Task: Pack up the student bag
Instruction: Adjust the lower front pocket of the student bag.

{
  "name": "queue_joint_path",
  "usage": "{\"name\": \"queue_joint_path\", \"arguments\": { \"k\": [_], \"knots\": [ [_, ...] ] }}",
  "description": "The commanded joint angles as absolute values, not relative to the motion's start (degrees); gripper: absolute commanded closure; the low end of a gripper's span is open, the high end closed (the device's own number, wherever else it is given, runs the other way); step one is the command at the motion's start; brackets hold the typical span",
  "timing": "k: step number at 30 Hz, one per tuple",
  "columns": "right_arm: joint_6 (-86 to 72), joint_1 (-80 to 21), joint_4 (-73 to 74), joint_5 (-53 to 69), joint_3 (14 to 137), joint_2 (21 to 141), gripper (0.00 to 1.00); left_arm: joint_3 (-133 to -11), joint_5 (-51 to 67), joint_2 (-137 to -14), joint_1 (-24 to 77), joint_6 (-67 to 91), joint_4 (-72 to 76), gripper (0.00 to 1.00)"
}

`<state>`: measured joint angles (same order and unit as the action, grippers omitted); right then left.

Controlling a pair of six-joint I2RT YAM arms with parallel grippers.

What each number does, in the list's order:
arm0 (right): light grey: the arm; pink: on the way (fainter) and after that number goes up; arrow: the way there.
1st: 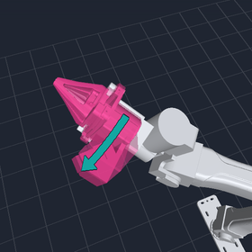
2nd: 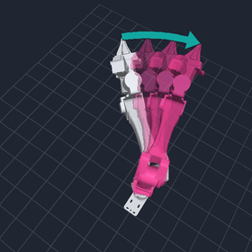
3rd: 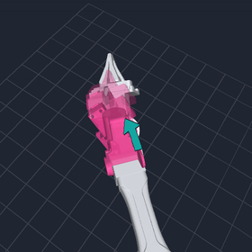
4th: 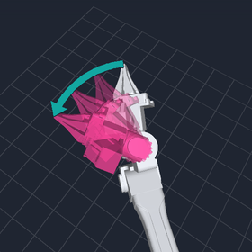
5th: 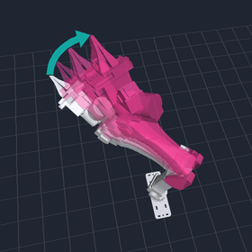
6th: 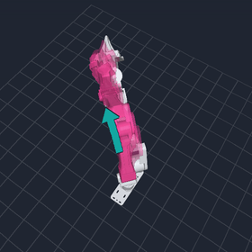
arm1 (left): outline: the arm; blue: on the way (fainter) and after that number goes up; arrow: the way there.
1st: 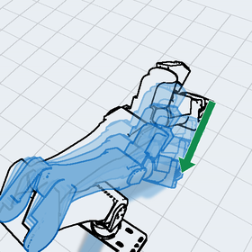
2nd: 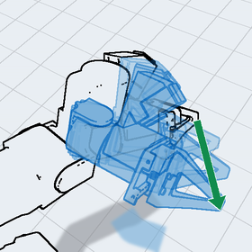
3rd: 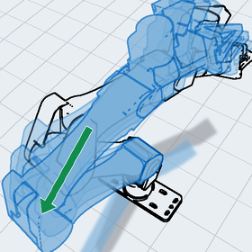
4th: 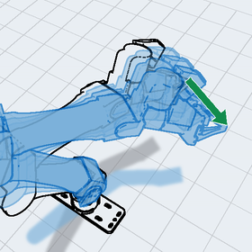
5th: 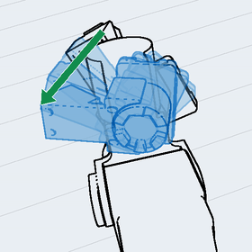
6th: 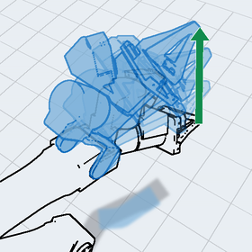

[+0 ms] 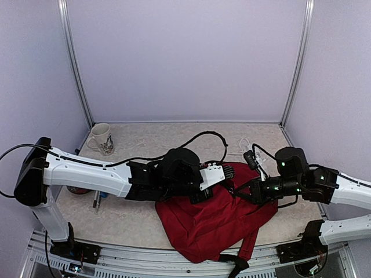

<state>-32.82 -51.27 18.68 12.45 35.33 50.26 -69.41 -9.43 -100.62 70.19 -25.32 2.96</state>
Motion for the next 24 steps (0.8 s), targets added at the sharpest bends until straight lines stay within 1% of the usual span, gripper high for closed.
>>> {"name": "queue_joint_path", "arguments": {
  "k": [1,5,7,12,17,20,24],
  "knots": [
    [-31.35,-51.5,24.81,13.12,36.87,51.25,0.9,-69.49,-13.99,-99.32,69.11,-25.86,3.61,1.0],
    [-31.81,-51.49,23.42,11.62,37.45,51.45,0.83,-70.9,-11.44,-100.71,70.48,-25.54,3.53,1.0],
    [-31.82,-51.48,22.95,11.94,37.65,51.19,0.75,-71.02,-9.81,-100.84,71.19,-25.57,3.53,1.0],
    [-31.68,-50.94,22.58,12.49,38.97,49.38,0.6,-70.07,-6.88,-100.54,72.69,-25.47,3.43,1.0],
    [-30.69,-49.26,20.68,15.35,40.96,50.87,0.58,-69.55,-6.04,-100.74,73.69,-25.43,3.11,1.0],
    [-30.43,-48.37,21.65,12.73,42.69,53.06,0.55,-69.54,-5.8,-100.85,74.1,-25.32,2.53,1.0],
    [-29.78,-48.13,22.85,9.6,44.38,57.09,0.57,-69.07,-5.36,-100.6,74.49,-25.22,2.4,1.0]
  ]
}}
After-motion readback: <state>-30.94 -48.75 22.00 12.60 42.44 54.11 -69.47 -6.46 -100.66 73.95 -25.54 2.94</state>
